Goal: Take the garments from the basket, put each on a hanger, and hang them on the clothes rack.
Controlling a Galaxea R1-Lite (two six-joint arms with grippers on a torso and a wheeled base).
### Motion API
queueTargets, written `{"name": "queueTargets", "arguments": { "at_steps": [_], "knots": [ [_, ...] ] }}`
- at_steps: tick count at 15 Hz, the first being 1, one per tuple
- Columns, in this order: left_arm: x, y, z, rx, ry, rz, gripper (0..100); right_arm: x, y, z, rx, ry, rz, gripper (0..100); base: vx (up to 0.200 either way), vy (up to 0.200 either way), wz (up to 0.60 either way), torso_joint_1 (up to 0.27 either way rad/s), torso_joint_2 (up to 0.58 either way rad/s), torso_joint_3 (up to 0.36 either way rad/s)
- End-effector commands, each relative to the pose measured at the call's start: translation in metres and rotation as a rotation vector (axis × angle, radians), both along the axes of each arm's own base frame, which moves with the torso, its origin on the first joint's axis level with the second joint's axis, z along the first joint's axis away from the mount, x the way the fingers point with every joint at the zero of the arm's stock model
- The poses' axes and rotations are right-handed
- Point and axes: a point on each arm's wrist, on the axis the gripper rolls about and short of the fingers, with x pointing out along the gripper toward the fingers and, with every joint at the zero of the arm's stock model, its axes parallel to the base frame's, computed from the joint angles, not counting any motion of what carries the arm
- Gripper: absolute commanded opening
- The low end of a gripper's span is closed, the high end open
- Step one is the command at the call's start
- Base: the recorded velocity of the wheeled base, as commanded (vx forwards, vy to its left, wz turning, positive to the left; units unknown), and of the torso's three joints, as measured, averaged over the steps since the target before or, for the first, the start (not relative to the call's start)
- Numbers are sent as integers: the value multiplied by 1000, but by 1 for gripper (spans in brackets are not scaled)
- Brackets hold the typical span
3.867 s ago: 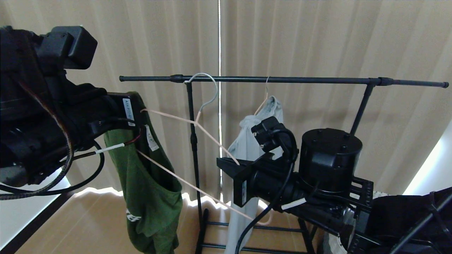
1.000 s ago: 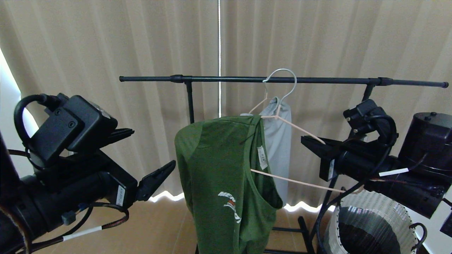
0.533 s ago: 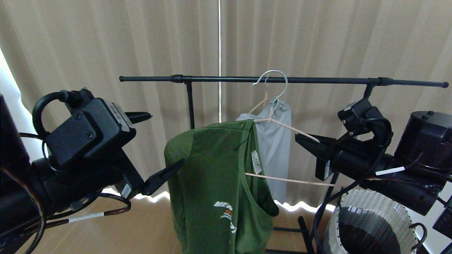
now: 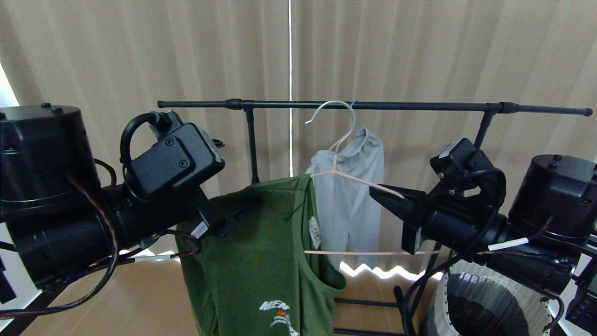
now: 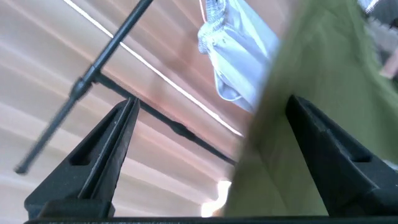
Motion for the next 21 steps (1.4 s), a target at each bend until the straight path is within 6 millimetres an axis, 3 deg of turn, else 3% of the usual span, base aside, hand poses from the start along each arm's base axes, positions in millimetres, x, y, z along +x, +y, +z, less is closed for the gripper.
{"name": "queueTargets", "arguments": {
  "at_steps": [1, 6, 7, 21],
  "knots": [
    [11, -1, -5, 27, 8, 18, 100, -2, 4, 0, -1, 1, 18, 0, 0, 0, 0, 0, 0, 0],
    [13, -1, -5, 35, 2, 19, 100, -4, 6, 0, 0, 1, 32, 0, 0, 0, 0, 0, 0, 0],
    [13, -1, -4, 35, 1, 19, 0, -5, 8, 0, 0, 1, 41, 0, 0, 0, 0, 0, 0, 0],
    [11, -2, -11, 6, -38, 16, 0, -4, 13, -1, 1, 2, 52, 0, 0, 0, 0, 0, 0, 0]
  ]
}}
